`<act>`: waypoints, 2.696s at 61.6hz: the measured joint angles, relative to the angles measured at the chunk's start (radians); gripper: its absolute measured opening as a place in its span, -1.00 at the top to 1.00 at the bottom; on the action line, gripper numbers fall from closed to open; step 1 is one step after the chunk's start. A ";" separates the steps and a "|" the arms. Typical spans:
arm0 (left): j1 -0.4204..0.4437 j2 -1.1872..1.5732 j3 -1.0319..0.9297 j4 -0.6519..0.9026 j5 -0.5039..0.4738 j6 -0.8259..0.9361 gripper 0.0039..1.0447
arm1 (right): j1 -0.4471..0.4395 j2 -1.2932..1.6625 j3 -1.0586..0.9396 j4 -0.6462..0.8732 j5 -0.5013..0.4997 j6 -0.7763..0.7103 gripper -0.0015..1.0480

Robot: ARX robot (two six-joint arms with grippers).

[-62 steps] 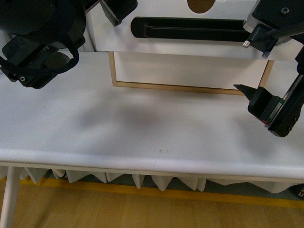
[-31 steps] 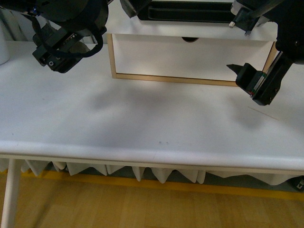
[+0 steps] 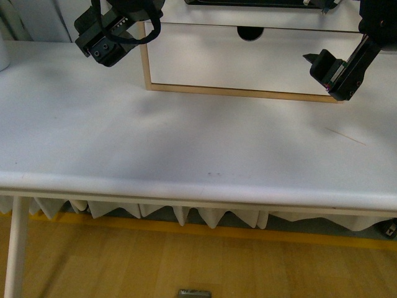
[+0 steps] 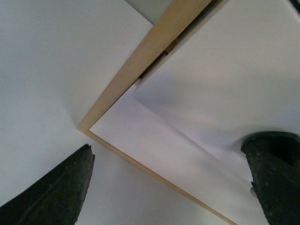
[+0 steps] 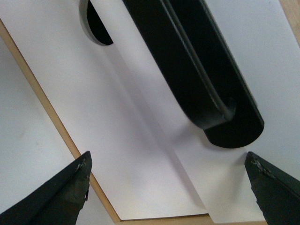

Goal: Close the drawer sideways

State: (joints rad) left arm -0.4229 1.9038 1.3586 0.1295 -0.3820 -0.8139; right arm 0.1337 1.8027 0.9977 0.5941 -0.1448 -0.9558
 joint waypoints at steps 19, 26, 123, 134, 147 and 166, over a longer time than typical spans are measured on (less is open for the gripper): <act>0.000 0.037 0.053 -0.026 0.000 0.000 -0.89 | -0.016 0.025 0.021 0.004 0.001 0.000 -0.83; 0.000 0.035 0.050 -0.024 0.000 0.000 -0.89 | -0.017 0.024 0.021 0.002 -0.003 0.000 -0.83; 0.169 -1.478 -1.215 0.153 0.134 0.754 0.16 | -0.130 -1.414 -0.856 -0.347 0.149 0.897 0.10; 0.255 -1.560 -1.265 0.120 0.219 0.794 0.89 | -0.132 -1.476 -0.906 -0.361 0.146 0.937 0.81; 0.388 -1.633 -1.297 0.078 0.373 0.805 0.93 | -0.132 -1.538 -0.936 -0.390 0.145 0.941 0.97; 0.420 -1.717 -1.341 0.048 0.380 0.806 0.93 | -0.132 -1.624 -0.988 -0.418 0.143 0.943 0.97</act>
State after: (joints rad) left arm -0.0029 0.1867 0.0177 0.1776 -0.0021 -0.0078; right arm 0.0021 0.1791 0.0093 0.1764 -0.0013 -0.0128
